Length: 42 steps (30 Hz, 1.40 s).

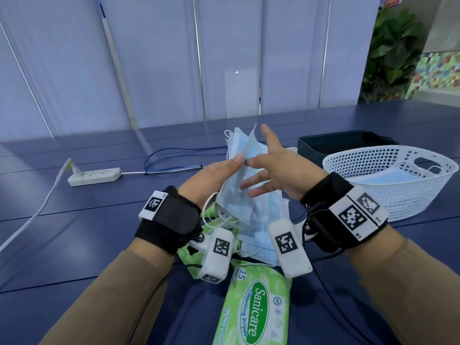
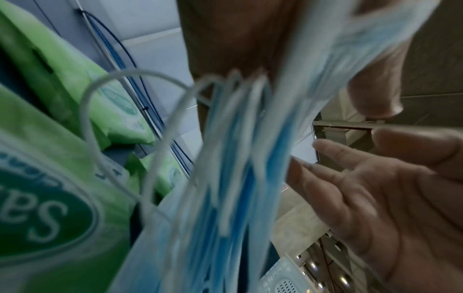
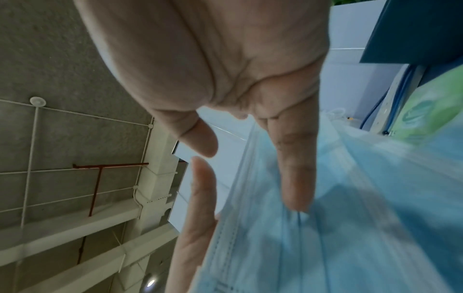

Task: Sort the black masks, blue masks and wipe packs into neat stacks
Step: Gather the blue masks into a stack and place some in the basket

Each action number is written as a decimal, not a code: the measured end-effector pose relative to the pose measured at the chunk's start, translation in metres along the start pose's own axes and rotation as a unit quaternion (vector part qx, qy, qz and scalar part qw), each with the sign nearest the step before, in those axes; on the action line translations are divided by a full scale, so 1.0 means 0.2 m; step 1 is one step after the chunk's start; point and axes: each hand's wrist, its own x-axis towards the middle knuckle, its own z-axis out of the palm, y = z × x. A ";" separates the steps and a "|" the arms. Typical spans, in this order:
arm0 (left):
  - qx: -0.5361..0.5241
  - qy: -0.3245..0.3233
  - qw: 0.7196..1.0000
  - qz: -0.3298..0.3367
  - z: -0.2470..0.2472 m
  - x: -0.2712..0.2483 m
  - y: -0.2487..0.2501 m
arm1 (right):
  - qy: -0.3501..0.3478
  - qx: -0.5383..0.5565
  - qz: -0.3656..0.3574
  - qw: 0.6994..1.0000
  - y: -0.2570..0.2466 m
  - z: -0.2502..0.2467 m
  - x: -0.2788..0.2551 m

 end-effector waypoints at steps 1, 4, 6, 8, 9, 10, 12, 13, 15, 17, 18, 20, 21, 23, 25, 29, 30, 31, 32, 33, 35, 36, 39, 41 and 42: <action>-0.024 -0.006 1.000 0.000 0.00 -0.01 0.01 | 0.005 -0.019 -0.013 1.000 0.00 0.00 0.00; -0.033 0.037 0.999 0.023 0.02 0.00 0.02 | 0.030 -0.035 -0.042 0.998 0.02 0.00 0.01; -0.046 0.092 0.994 0.043 0.01 0.01 0.01 | 0.068 -0.026 -0.034 0.997 0.05 -0.01 0.02; -0.090 0.122 0.987 0.054 0.00 0.03 0.01 | 0.115 -0.013 -0.014 0.993 0.07 -0.03 0.05; -0.110 0.127 0.984 0.062 -0.01 0.03 0.01 | 0.129 0.008 -0.001 0.992 0.08 -0.04 0.06; -0.126 0.128 0.981 0.070 -0.01 0.03 0.00 | 0.133 0.035 0.011 0.990 0.09 -0.05 0.07; -0.153 0.120 0.977 0.087 -0.01 0.03 0.00 | 0.123 0.089 0.030 0.988 0.09 -0.07 0.08; -0.163 0.114 0.975 0.095 0.00 0.03 0.00 | 0.114 0.109 0.036 0.987 0.09 -0.07 0.08; -0.165 0.095 0.976 0.108 0.00 0.03 0.00 | 0.109 0.122 0.030 0.986 0.09 -0.08 0.08; -0.140 0.081 0.980 0.116 0.01 0.02 -0.01 | 0.140 0.091 0.002 0.986 0.10 -0.08 0.09; -0.123 0.076 0.982 0.122 0.01 0.02 -0.01 | 0.166 0.059 -0.023 0.984 0.11 -0.08 0.10; -0.095 0.056 0.984 0.137 0.01 0.02 -0.02 | 0.224 -0.035 -0.093 0.970 0.14 -0.09 0.12; -0.087 0.045 0.985 0.144 0.01 0.02 -0.02 | 0.249 -0.081 -0.129 0.956 0.15 -0.09 0.13; -0.072 0.033 0.984 0.161 0.02 0.02 -0.02 | 0.274 -0.105 -0.174 0.940 0.16 -0.09 0.13; -0.059 0.033 0.980 0.186 0.02 0.02 -0.02 | 0.266 -0.053 -0.174 0.947 0.17 -0.09 0.15; -0.059 0.057 0.972 0.220 0.03 0.03 -0.02 | 0.116 0.143 -0.060 0.981 0.16 -0.10 0.15; -0.055 0.062 0.973 0.217 0.02 0.03 -0.03 | 0.073 0.147 -0.057 0.985 0.16 -0.09 0.14; -0.043 0.070 0.974 0.210 0.02 0.04 -0.03 | 0.044 0.129 -0.070 0.988 0.15 -0.09 0.13; -0.024 0.080 0.976 0.201 0.02 0.04 -0.04 | 0.035 0.111 -0.089 0.989 0.15 -0.08 0.13; -0.003 0.091 0.978 0.188 0.02 0.04 -0.04 | 0.038 0.098 -0.102 0.989 0.15 -0.07 0.13; 0.029 0.102 0.981 0.163 0.02 0.03 -0.04 | 0.056 0.088 -0.100 0.989 0.18 -0.04 0.13; 0.040 0.104 0.982 0.153 0.02 0.03 -0.04 | 0.064 0.090 -0.093 0.990 0.19 -0.03 0.13; 0.057 0.112 0.980 0.152 0.03 0.04 -0.03 | 0.083 0.090 -0.086 0.989 0.21 -0.01 0.14; 0.054 0.116 0.978 0.162 0.04 0.04 -0.01 | 0.094 0.076 -0.103 0.987 0.20 0.00 0.14; 0.051 0.117 0.978 0.166 0.05 0.04 0.00 | 0.100 0.067 -0.111 0.987 0.18 0.00 0.14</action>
